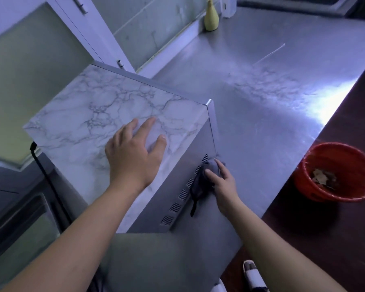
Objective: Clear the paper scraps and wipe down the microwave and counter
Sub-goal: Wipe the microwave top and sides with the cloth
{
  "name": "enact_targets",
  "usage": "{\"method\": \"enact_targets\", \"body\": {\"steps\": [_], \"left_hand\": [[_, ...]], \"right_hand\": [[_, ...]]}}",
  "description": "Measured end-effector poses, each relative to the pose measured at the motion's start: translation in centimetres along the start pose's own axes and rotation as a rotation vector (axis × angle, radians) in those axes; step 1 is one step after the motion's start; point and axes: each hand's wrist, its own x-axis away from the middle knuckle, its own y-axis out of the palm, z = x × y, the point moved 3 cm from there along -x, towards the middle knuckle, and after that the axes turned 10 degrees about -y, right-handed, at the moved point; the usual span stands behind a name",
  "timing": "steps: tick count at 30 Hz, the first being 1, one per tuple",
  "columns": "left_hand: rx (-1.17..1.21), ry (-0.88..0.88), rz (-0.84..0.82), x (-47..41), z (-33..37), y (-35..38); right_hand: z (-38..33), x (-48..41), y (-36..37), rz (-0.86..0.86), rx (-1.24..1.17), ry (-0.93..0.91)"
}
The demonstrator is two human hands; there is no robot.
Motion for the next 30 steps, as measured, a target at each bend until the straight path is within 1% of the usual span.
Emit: {"method": "enact_targets", "body": {"steps": [4,6,8,9,12,14,15,17,19,20,22,23,24,27,28,30], "left_hand": [[-0.002,0.012,-0.026,-0.2,0.7,0.1],[-0.012,0.015,-0.030,0.0,0.6,0.0],[-0.016,0.020,-0.026,0.2,0.6,-0.1],[-0.012,0.022,-0.024,0.3,0.7,-0.2],[0.005,0.033,-0.022,0.3,1.3,-0.6],[0.017,0.034,-0.007,0.2,1.5,-0.9],[0.019,0.038,0.003,0.3,1.4,-1.0],[0.021,0.050,0.020,0.3,1.3,-1.2],[0.018,0.058,0.023,0.2,1.3,-1.2],[0.014,0.055,0.019,0.2,1.2,-1.1],[0.011,0.049,0.009,0.2,1.1,-1.0],[0.013,0.046,0.006,0.1,1.0,-0.9],[0.016,0.042,0.002,0.1,0.9,-0.9],[0.026,0.036,-0.005,0.2,1.1,-1.0],[0.028,0.035,-0.002,0.1,1.1,-0.9],[0.025,0.030,0.000,0.0,1.1,-0.8]], "right_hand": [[-2.9,0.5,0.0,0.108,0.014,-0.033],[-5.1,2.7,0.5,0.092,-0.033,-0.094],[-7.3,6.3,1.0,0.028,-0.054,-0.193],[-8.5,8.4,1.3,-0.015,-0.017,-0.293],[-10.8,13.9,2.6,-0.142,0.296,-0.722],[-10.7,15.5,4.4,-0.244,0.439,-0.988],[-10.2,15.8,5.4,-0.271,0.489,-1.083],[-9.4,15.7,7.0,-0.239,0.557,-1.200],[-8.3,14.8,7.5,-0.169,0.563,-1.293],[-7.6,14.3,7.4,-0.157,0.551,-1.311],[-5.7,13.2,6.5,-0.139,0.545,-1.265],[-4.6,12.4,5.9,-0.121,0.546,-1.193],[-3.5,11.5,5.0,-0.100,0.534,-1.079],[-0.7,8.6,2.7,0.020,0.448,-0.622],[0.0,7.7,2.2,0.069,0.434,-0.520],[1.2,6.4,2.1,0.136,0.400,-0.423]]}}
